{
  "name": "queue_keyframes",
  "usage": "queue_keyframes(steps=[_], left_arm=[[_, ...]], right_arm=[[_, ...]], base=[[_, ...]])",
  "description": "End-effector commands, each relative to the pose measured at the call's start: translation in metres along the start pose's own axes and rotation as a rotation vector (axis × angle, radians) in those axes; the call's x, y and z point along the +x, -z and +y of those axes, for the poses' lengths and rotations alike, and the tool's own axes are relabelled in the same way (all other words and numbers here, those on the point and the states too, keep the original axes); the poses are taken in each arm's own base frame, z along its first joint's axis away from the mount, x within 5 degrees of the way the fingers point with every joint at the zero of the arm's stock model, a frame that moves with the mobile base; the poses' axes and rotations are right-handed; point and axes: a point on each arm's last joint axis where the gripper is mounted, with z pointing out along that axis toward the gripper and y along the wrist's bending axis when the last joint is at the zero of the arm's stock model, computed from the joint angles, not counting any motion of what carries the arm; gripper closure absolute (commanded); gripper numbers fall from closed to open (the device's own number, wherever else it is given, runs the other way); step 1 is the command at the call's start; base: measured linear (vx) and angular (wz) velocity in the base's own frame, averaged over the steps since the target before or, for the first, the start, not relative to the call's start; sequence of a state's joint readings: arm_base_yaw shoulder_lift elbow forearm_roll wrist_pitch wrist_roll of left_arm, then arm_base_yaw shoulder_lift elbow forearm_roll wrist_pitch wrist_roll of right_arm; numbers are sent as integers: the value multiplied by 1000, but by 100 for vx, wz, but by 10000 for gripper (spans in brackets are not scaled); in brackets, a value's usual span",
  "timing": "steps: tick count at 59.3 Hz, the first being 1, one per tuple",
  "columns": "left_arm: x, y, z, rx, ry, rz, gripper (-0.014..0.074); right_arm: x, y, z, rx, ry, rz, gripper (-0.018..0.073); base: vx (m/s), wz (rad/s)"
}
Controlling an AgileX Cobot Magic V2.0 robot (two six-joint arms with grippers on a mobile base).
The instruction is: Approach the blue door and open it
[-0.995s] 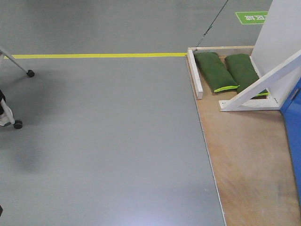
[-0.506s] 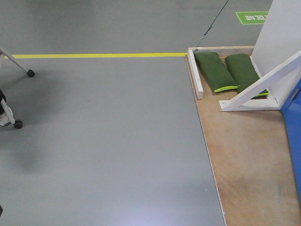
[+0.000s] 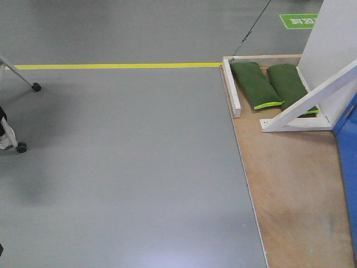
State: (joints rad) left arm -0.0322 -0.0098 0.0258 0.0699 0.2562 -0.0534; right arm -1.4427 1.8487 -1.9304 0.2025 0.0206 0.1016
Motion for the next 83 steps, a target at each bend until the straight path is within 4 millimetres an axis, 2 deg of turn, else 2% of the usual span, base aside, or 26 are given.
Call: queue_keyframes(steps=[1, 12, 23, 36, 56, 83], left_arm=[[-15, 4, 0, 5, 7, -118, 526], [-15, 4, 0, 5, 7, -118, 526], [-15, 4, 0, 5, 7, -118, 526], [-15, 4, 0, 5, 7, -118, 526], [-15, 4, 0, 5, 7, -118, 526], [-15, 4, 0, 5, 7, -118, 526]], right_arm=[[-46, 27, 23, -56, -49, -84, 564], [-37, 41, 34, -102, -257, 180, 564], [-47, 54, 43, -147, -340, 222, 564], [-44, 68, 61, -220, -392, 361, 564], [-35, 103, 115, -395, -369, 591, 564], [-34, 148, 177, -613, -351, 715, 564]], base=[[0, 0], [0, 0], [0, 0], [0, 0], [0, 0], [0, -1]])
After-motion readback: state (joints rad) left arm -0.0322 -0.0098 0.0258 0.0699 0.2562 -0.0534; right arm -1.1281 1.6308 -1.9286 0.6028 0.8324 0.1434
